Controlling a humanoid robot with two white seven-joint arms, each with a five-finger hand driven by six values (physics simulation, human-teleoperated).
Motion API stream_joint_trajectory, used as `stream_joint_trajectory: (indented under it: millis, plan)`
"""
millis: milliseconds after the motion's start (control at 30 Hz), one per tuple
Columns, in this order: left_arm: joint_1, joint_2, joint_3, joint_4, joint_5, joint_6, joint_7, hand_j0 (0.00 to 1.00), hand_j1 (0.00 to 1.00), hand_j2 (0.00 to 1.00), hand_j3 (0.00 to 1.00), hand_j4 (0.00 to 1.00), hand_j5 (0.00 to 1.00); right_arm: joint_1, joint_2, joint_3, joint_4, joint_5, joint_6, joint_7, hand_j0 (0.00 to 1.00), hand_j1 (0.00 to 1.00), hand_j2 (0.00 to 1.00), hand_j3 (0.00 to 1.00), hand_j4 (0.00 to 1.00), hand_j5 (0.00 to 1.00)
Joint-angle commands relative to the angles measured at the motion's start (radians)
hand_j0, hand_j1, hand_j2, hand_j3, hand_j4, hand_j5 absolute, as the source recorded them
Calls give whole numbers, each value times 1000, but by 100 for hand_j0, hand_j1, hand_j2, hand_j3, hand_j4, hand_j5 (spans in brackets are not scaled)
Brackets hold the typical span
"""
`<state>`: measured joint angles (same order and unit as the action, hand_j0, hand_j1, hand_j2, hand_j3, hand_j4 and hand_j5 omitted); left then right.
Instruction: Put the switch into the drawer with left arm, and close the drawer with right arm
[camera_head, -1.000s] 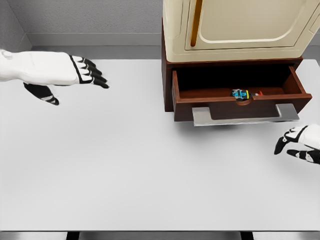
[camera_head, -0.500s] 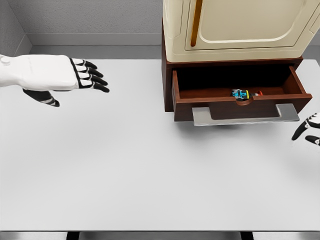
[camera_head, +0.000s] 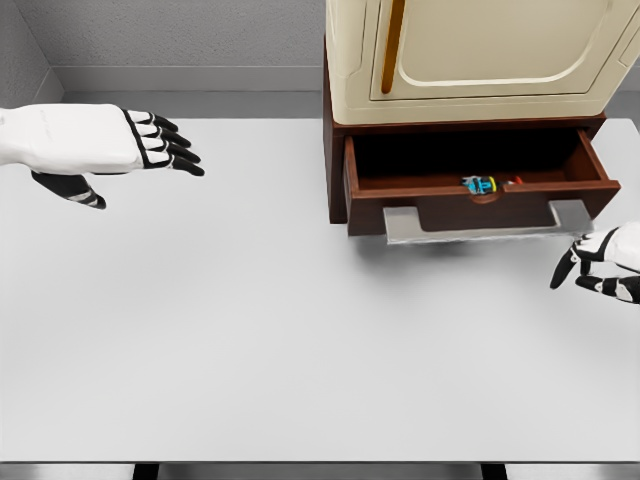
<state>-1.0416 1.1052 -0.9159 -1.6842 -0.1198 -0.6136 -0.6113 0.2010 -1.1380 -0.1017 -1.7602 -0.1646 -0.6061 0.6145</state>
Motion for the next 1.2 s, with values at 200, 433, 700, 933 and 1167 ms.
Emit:
stream_joint_trajectory:
  millis: [200, 433, 700, 933, 1167]
  plan:
    - [2, 1, 0, 1, 5, 3, 0, 100, 100, 100, 100, 100, 100, -58, 6, 39, 1, 22, -5, -4, 55, 55, 55, 55, 55, 55]
    - [2, 2, 0, 1, 5, 3, 0, 100, 100, 100, 100, 100, 100, -152, 9, 129, 1, 22, -5, -4, 55, 55, 55, 55, 55, 55]
    - [2, 4, 0, 3, 3, 3, 0, 100, 100, 100, 100, 100, 100, -224, 24, 197, 4, 33, -5, -4, 56, 56, 56, 56, 56, 56]
    - [2, 2, 2, 3, 3, 3, 0, 100, 100, 100, 100, 100, 100, -296, 57, 243, 30, 34, -5, -4, 56, 56, 56, 56, 56, 56]
    - [2, 2, 2, 3, 3, 3, 0, 100, 100, 100, 100, 100, 100, -357, 83, 330, 73, 66, -5, -4, 58, 58, 58, 58, 58, 58]
